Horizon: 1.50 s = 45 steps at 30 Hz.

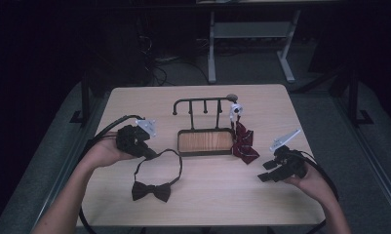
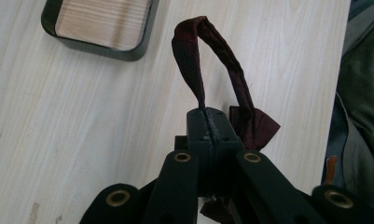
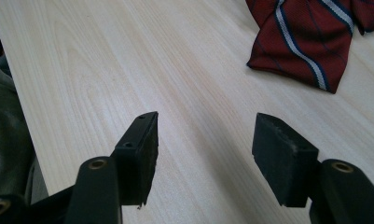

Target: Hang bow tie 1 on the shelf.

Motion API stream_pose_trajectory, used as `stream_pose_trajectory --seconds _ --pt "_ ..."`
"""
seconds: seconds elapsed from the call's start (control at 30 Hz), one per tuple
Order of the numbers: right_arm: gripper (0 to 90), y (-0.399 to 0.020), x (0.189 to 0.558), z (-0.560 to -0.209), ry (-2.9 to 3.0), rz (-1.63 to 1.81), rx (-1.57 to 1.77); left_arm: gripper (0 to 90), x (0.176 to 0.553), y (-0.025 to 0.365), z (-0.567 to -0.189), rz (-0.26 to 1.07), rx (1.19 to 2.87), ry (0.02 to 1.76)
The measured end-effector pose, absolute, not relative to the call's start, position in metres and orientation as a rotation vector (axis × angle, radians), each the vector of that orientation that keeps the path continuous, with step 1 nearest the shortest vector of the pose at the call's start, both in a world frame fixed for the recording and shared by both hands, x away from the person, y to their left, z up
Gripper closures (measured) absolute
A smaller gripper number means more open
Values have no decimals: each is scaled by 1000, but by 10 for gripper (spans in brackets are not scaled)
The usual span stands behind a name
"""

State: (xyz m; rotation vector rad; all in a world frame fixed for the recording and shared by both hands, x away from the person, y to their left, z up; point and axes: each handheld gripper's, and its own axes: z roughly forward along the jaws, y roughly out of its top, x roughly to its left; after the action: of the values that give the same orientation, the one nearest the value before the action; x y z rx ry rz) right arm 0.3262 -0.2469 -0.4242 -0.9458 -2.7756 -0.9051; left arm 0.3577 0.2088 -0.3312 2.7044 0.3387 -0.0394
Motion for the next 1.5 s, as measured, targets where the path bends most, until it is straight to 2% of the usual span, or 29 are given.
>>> stream_pose_trajectory --seconds 1.5 --pt "407 -252 322 -423 -2783 -922 -940 899 366 200 -277 -14 2674 268"
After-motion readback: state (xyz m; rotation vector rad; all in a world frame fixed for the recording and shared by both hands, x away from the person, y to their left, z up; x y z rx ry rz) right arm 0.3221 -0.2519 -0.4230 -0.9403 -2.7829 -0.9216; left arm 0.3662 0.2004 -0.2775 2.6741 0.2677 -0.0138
